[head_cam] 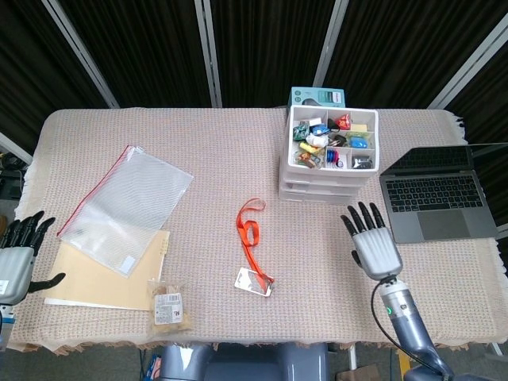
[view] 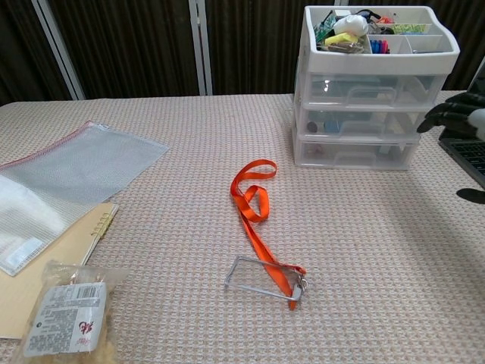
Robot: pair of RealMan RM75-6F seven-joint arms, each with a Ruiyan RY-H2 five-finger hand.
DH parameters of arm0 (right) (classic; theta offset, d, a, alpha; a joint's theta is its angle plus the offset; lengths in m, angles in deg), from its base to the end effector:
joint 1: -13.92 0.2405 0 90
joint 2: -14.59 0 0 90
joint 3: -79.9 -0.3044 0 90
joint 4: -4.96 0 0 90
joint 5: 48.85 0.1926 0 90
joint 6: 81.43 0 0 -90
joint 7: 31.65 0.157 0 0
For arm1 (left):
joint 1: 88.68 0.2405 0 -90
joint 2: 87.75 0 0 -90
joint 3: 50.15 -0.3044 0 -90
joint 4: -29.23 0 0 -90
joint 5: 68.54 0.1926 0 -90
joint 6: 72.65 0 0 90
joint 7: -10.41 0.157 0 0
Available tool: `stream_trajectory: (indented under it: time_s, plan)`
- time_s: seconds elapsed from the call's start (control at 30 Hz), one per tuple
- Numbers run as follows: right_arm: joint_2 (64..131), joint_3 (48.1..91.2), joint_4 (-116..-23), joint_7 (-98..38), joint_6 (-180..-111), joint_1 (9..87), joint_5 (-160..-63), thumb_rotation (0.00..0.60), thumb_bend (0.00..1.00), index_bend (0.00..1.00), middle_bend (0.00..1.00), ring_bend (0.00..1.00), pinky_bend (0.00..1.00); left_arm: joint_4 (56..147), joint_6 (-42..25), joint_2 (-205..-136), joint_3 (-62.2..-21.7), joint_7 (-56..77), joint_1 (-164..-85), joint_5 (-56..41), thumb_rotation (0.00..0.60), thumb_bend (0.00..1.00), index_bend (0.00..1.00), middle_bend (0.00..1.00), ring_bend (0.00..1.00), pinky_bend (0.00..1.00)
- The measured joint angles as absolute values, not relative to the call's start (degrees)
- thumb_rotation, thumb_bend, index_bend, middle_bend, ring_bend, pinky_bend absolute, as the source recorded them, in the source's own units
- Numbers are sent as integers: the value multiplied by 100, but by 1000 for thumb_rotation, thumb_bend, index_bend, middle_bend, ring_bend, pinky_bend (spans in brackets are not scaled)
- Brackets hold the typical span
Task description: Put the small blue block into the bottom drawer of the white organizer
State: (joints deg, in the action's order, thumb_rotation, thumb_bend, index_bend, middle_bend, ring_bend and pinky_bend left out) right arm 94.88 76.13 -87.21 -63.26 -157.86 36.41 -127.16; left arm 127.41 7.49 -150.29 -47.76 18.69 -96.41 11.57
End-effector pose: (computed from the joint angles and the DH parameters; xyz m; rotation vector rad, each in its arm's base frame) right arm -0.2689 -0.2891 0.0786 1.6647 -0.6352 0.7888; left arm -0.3396 0.2090 0.1883 -1.4201 -0.9357 -0.7855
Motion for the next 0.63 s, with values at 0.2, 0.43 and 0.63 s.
stream_trajectory:
  time_s: [0.2, 0.43, 0.63]
  plan:
    - [8538, 7847, -9605, -4720, -15984, 3062, -12700, 600, 75, 10, 0, 0, 31, 12599, 896, -15107, -4793, 1872, -9603, 1312, 600, 152, 72, 0, 0, 0]
    - [8010, 8068, -9798, -3869, -16228, 2599, -12904, 600, 54, 0, 0, 0, 19, 12471, 924, -15159, -4811, 1954, -9604, 1395, 600, 152, 58, 0, 0, 0]
    - [8129, 8008, -9585, -3615, -16491, 2494, -13192, 600, 55, 0, 0, 0, 16, 12440, 970, -15173, -4806, 1952, -9590, 1427, 600, 152, 58, 0, 0, 0]
